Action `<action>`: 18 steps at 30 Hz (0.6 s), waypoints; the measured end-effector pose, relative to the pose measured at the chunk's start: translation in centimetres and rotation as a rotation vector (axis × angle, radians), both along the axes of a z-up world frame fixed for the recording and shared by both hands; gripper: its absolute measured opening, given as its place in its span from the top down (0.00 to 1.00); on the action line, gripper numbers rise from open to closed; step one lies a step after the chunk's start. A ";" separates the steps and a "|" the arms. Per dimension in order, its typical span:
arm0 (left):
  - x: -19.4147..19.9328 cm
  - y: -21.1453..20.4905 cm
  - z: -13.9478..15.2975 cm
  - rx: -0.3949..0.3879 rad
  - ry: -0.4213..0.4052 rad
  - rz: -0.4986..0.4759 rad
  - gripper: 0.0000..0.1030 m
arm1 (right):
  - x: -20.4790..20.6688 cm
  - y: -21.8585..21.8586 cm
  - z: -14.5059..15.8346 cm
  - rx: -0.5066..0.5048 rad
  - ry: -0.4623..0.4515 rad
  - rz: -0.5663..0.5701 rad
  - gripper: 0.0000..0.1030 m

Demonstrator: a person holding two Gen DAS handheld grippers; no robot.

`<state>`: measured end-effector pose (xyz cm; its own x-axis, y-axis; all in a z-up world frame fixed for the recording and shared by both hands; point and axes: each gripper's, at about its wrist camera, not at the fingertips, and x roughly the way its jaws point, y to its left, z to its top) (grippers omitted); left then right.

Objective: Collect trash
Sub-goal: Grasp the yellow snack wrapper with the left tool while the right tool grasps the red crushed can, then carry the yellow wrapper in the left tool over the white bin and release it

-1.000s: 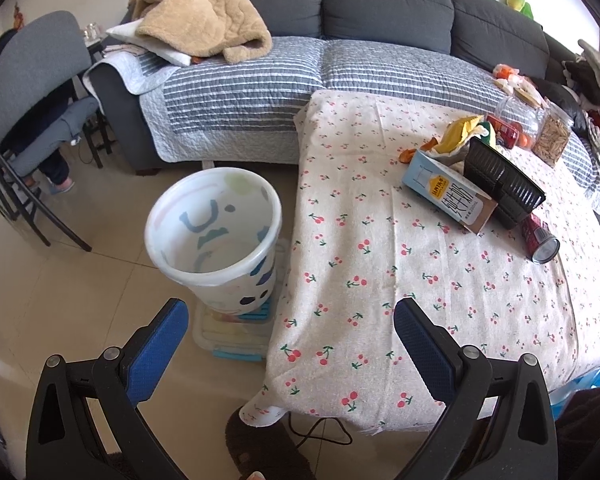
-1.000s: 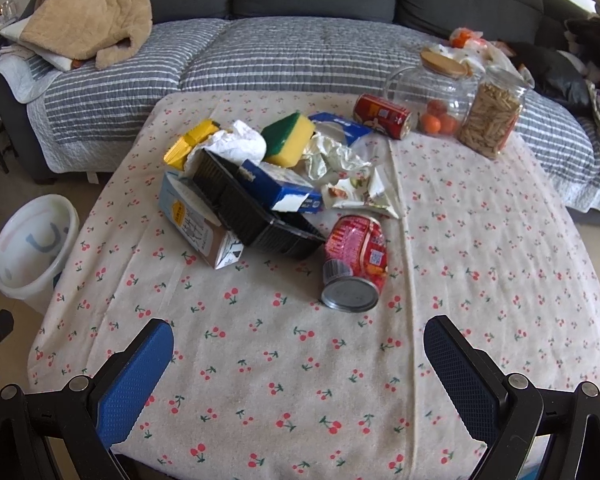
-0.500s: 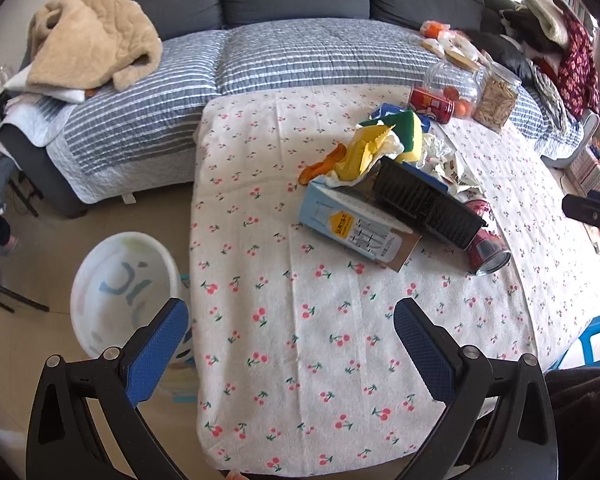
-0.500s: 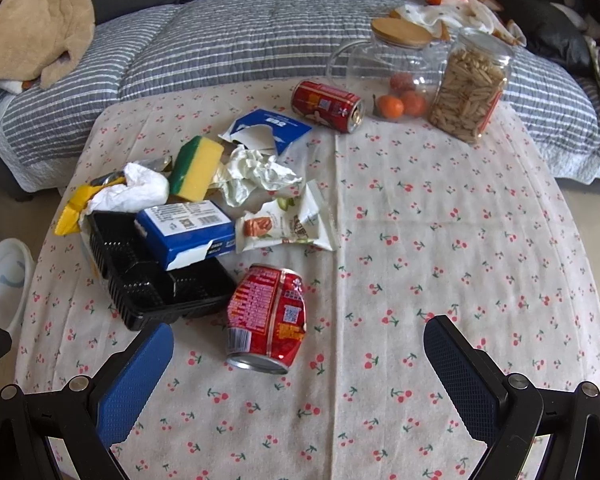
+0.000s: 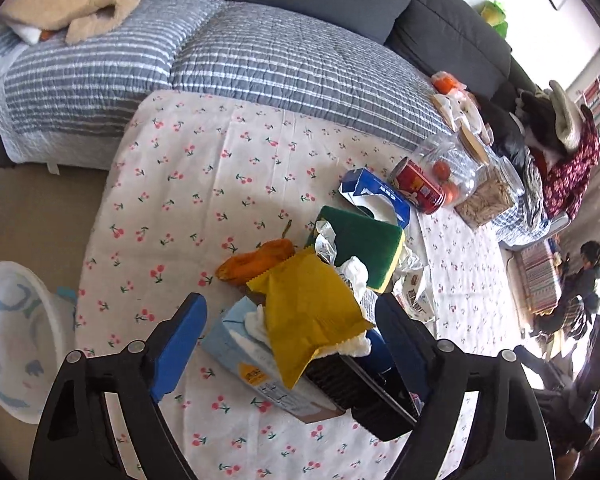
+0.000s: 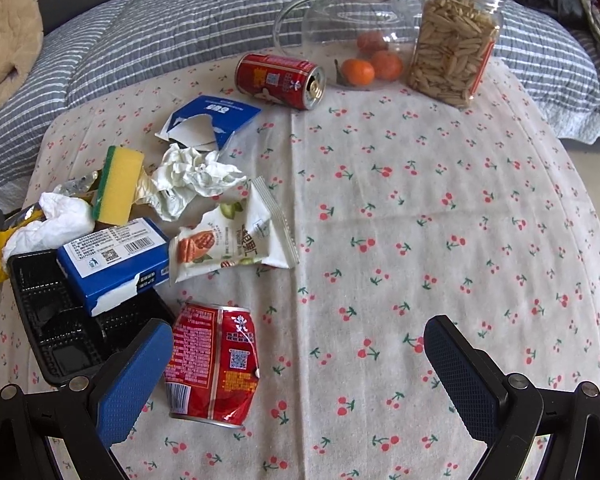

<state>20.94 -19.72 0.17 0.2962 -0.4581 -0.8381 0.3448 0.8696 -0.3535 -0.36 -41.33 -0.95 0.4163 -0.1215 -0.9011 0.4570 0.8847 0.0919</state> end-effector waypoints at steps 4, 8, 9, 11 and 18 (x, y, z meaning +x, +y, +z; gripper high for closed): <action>1.5 -0.6 -2.1 -0.027 0.061 0.018 0.35 | 0.3 0.2 -0.1 -0.015 0.001 0.017 0.00; 1.8 -0.8 -3.4 -0.028 0.092 0.019 0.73 | 0.5 0.3 -0.7 -0.008 0.018 0.028 0.00; 1.8 -0.6 -3.5 -0.030 0.089 0.028 0.82 | 0.5 0.4 -0.9 -0.001 0.024 0.031 0.00; 1.8 0.0 -3.2 -0.040 0.072 0.051 0.87 | 0.6 0.4 -1.4 0.019 0.035 0.035 0.00; 0.8 3.2 -0.4 -0.054 -0.050 0.100 0.89 | 1.3 1.2 -4.0 0.148 0.097 0.052 0.08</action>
